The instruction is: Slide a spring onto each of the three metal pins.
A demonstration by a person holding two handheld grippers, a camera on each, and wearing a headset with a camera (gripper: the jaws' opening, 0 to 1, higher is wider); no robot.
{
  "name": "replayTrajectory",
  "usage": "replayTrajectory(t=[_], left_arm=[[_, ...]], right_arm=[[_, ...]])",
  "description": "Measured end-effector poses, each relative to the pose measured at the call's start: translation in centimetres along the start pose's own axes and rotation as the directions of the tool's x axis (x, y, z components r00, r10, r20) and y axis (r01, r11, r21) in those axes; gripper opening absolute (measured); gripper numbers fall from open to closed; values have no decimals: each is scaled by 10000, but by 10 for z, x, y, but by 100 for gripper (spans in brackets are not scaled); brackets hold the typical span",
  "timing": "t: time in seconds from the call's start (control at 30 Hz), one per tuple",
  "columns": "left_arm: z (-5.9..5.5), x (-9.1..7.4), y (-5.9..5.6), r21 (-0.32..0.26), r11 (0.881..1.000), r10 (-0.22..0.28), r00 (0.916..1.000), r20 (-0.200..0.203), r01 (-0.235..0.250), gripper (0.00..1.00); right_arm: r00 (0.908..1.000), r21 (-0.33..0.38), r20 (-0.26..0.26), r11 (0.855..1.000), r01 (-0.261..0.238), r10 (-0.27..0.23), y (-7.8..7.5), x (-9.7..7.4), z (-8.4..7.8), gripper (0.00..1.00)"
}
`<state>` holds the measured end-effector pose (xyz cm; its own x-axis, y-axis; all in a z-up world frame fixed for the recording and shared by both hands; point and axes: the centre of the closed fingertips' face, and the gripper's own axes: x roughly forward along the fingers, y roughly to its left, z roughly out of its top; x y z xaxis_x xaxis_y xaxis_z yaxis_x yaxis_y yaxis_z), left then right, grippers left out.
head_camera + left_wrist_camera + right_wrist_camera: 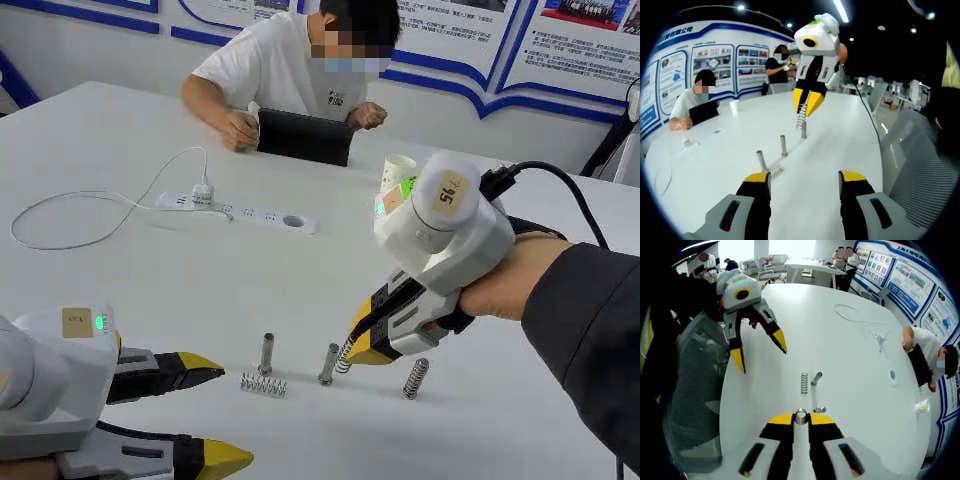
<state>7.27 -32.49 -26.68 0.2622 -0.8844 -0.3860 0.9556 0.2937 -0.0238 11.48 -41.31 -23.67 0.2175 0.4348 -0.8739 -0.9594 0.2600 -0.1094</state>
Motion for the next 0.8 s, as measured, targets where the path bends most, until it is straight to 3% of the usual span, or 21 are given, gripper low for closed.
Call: replayTrajectory(t=[0.37,0.8], left_arm=[[-4,-3,-3,-132,9999,51,10000,-60,-52,63],[-9,-5,-5,46,10000,15,9997,-257,-14,66]], right_arm=[[9992,233,-246,9992,329,-323,-24,9,-6,12],[9990,597,-303,9977,332,-314,-37,25,-8,12]])
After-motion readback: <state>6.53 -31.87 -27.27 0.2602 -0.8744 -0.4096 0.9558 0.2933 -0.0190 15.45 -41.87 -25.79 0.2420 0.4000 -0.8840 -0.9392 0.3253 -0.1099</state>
